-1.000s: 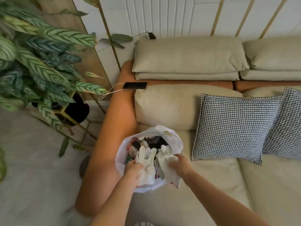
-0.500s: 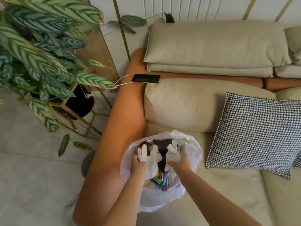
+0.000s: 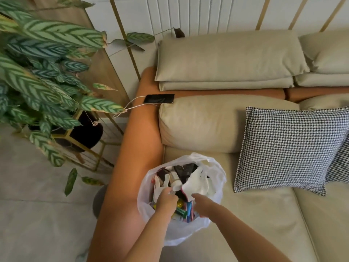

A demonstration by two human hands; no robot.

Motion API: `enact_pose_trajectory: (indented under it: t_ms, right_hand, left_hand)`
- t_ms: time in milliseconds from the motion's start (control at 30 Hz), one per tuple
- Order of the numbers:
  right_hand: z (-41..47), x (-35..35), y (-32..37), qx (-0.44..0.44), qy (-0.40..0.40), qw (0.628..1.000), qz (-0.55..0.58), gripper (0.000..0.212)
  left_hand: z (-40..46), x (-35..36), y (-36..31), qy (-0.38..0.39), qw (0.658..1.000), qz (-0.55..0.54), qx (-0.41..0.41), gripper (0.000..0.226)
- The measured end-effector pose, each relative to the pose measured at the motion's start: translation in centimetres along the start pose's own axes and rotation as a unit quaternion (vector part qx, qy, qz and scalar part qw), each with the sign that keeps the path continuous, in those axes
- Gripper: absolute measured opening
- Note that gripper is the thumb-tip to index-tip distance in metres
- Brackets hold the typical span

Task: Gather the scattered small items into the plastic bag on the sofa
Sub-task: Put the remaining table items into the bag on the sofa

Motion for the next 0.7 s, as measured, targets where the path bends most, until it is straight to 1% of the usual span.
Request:
enact_pose_trajectory:
  t_ms: [33, 167, 267, 333, 367, 400, 467, 500, 533, 567, 600, 700]
  right_hand:
    - [-0.4, 0.0, 0.0, -0.007, -0.006, 1.0, 0.017, 0.051]
    - [-3.6, -2.6, -0.7, -0.015, -0.068, 0.995, 0.074, 0.049]
    - [-6.9, -5.0, -1.8, -0.025, -0.112, 0.989, 0.099, 0.044]
    - [-9.2, -6.6, -2.7, -0.041, -0.139, 0.984, 0.107, 0.034]
    - [-10.3, -7.3, -3.3, -0.051, -0.154, 0.98, 0.115, 0.029]
    - [-11.5, -7.9, -3.9, -0.06, -0.167, 0.977, 0.121, 0.03]
    - [-14.0, -9.4, -5.3, -0.065, -0.199, 0.972, 0.104, 0.034]
    - [-15.3, -10.0, -6.3, -0.061, -0.215, 0.97, 0.094, 0.036]
    - [-16.6, -10.7, -7.4, -0.056, -0.228, 0.968, 0.088, 0.037]
    - [-17.9, -11.4, -8.5, -0.052, -0.238, 0.966, 0.082, 0.038]
    - [-19.2, -12.1, -9.8, -0.046, -0.251, 0.964, 0.074, 0.038]
    - [-23.0, -14.2, -13.9, -0.032, -0.295, 0.953, 0.068, 0.04]
  left_hand:
    - [0.1, 0.0, 0.2, -0.003, 1.0, -0.007, 0.005, 0.028]
    - [-1.9, 1.0, -1.0, 0.05, 0.997, -0.012, 0.052, 0.028]
    - [-4.4, 1.6, -2.7, 0.074, 0.992, 0.034, 0.099, 0.028]
    - [-6.2, 2.1, -4.2, 0.078, 0.985, 0.079, 0.133, 0.015]
    - [-7.2, 2.4, -5.1, 0.075, 0.978, 0.123, 0.152, 0.013]
    - [-8.2, 2.7, -6.0, 0.067, 0.967, 0.167, 0.178, 0.017]
    - [-10.5, 3.9, -7.8, 0.08, 0.948, 0.215, 0.22, 0.013]
    - [-11.8, 4.8, -8.8, 0.087, 0.936, 0.243, 0.238, 0.023]
    - [-12.9, 5.7, -9.8, 0.085, 0.923, 0.272, 0.26, 0.028]
    - [-14.3, 6.5, -10.8, 0.083, 0.908, 0.299, 0.282, 0.027]
    - [-15.5, 7.7, -11.9, 0.081, 0.894, 0.317, 0.305, 0.023]
    - [-19.7, 11.5, -15.3, 0.085, 0.855, 0.361, 0.362, 0.029]
Point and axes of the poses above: each hand's wrist, its own z-axis towards the middle knuckle, its own x-axis out of the palm, y = z × x, the point moved 8 cm from there along z, towards the middle knuckle, and after that the axes turned 13 degrees about z, right-handed, at the moved point
